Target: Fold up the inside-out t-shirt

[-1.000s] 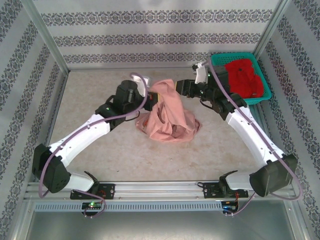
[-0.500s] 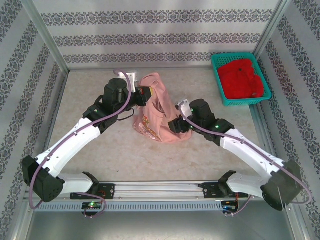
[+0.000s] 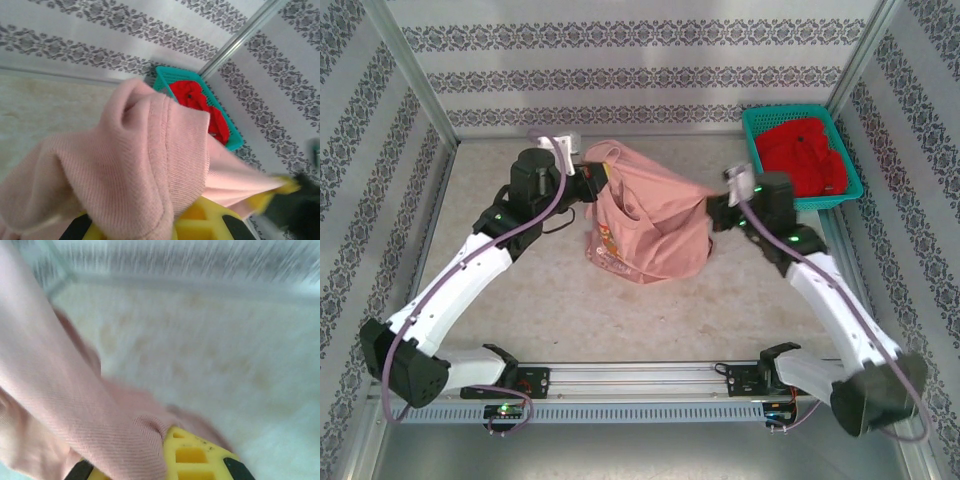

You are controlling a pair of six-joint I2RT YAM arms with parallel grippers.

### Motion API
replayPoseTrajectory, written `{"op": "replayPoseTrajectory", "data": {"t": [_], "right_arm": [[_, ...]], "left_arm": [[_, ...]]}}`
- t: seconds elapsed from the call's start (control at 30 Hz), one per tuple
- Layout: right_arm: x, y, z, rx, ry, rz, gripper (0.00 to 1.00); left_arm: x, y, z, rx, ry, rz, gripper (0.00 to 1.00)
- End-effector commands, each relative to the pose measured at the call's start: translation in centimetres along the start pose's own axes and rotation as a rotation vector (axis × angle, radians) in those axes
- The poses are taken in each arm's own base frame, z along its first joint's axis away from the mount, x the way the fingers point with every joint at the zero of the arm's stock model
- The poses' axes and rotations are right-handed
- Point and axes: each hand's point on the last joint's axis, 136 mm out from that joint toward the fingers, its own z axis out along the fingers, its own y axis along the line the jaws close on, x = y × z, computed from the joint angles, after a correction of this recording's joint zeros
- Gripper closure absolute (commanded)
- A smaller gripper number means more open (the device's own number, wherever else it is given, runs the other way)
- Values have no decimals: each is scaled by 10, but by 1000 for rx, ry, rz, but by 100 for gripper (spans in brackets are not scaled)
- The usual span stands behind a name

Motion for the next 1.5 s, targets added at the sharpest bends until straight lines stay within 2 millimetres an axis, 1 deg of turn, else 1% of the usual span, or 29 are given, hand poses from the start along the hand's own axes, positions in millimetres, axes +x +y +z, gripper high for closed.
{"op": "replayPoseTrajectory", "data": {"t": [0.0,0.07,0.13,0.17,0.2,0.23,0.27,0.3,0.33,0.37,0.4,0.47,0.53,0.57,0.6,0.67,0.73,0.77,0.8,0.87,0.9,0.93,1.03,1.07,1.1,1.23,1.37,1.4,1.47], "right_arm": [[-80,6,-74,39,-196,-8,100],[-110,8,-102,82,-258,-41,100],[-127,17,-117,82,-283,-70,100],[-132,23,-120,62,-286,-79,100],[-133,28,-121,39,-285,-82,100],[-131,36,-118,2,-276,-83,100],[-126,44,-111,-44,-252,-78,100],[-118,51,-103,-82,-223,-73,100],[-106,58,-91,-123,-179,-62,100],[-91,66,-76,-166,-129,-48,100],[-76,72,-62,-200,-83,-33,100],[-35,85,-26,-269,44,13,100],[4,93,5,-314,164,60,100],[21,95,20,-334,210,96,100],[34,97,32,-356,246,132,100],[57,97,53,-383,312,191,100],[71,94,66,-373,359,208,100],[75,90,72,-362,371,217,100],[77,86,76,-351,378,222,100],[82,78,82,-336,402,234,100],[84,74,85,-328,410,241,100],[86,70,88,-319,417,246,100],[88,58,92,-297,419,261,100],[87,55,92,-293,417,262,100],[88,54,93,-291,419,263,100],[86,49,93,-284,414,264,100],[84,48,91,-279,409,264,100],[84,48,90,-276,409,264,100],[84,47,90,-273,408,265,100]], "left_arm": [[-49,-48,13,185,-100,61,100],[-64,-63,23,238,-106,70,100],[-76,-69,28,249,-121,87,100],[-81,-68,27,244,-131,96,100],[-83,-62,27,225,-136,97,100],[-82,-50,28,188,-134,88,100],[-81,-32,27,138,-132,72,100],[-76,-12,28,87,-126,50,100],[-68,13,29,24,-113,28,100],[-55,40,31,-46,-88,10,100],[-41,63,33,-108,-56,-1,100],[0,115,37,-245,34,-7,96],[36,159,36,-378,112,-11,91],[53,179,35,-436,149,-11,86],[67,194,31,-486,176,-13,78],[91,215,16,-573,225,1,61],[110,221,2,-595,247,-10,50],[118,220,-6,-593,252,-28,45],[126,216,-10,-574,264,-41,41],[145,195,-17,-511,287,-45,35],[152,184,-18,-477,296,-42,34],[160,168,-18,-424,311,-38,33],[183,123,-10,-249,352,-12,33],[190,112,-5,-196,367,-2,33],[196,107,0,-167,383,10,33],[224,105,22,-136,500,101,32],[242,115,43,-138,576,157,33],[245,119,47,-151,586,164,34],[249,124,57,-158,604,179,41]]}}
